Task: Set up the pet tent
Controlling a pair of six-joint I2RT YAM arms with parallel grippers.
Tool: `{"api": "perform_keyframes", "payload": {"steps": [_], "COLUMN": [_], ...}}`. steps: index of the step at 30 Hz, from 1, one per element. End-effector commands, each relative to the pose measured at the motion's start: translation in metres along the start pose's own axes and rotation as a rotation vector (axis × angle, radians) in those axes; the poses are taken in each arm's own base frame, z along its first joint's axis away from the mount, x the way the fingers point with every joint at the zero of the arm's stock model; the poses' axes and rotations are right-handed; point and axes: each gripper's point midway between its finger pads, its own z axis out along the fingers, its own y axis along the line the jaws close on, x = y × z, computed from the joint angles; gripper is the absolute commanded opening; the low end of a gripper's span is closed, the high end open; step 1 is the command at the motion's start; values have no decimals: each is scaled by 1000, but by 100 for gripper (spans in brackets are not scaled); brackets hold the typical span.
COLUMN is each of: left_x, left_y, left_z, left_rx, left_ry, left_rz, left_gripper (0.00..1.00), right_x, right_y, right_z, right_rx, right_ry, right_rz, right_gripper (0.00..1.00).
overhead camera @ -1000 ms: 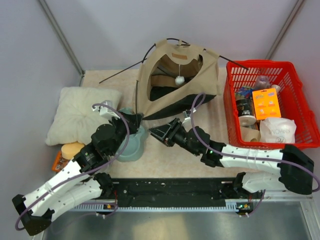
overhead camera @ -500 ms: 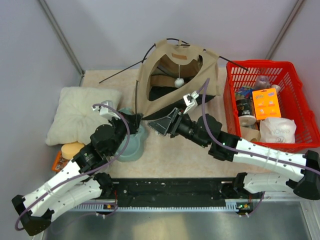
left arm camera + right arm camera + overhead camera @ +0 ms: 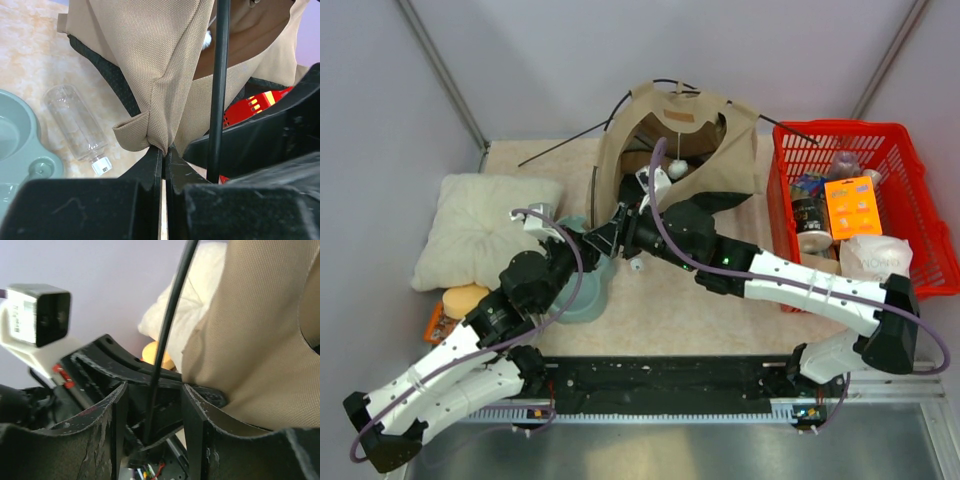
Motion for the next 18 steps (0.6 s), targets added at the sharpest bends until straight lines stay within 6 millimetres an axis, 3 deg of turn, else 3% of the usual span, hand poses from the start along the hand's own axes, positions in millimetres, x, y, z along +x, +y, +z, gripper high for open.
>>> {"api": "perform_keyframes", "payload": {"steps": [1, 10, 15, 18], "left_x": [-3, 1, 0, 0], "left_y": [2, 5, 5, 5], "left_z": [-3, -7, -8, -9], "left_rx": [10, 9, 13, 12], "left_ry": [-15, -11, -11, -10], "left_rz": [20, 12, 15, 15], "left_gripper": [0, 0, 0, 0], "right_x": [-17, -29, -24, -20], "right_y": [11, 13, 12, 10], "right_z": [5, 14, 26, 30], "right_rx": [-23, -24, -24, -19], "right_ry": [-16, -69, -48, -33], "right_rz": [-35, -35, -45, -41], "right_gripper": [44, 35, 35, 29]}}
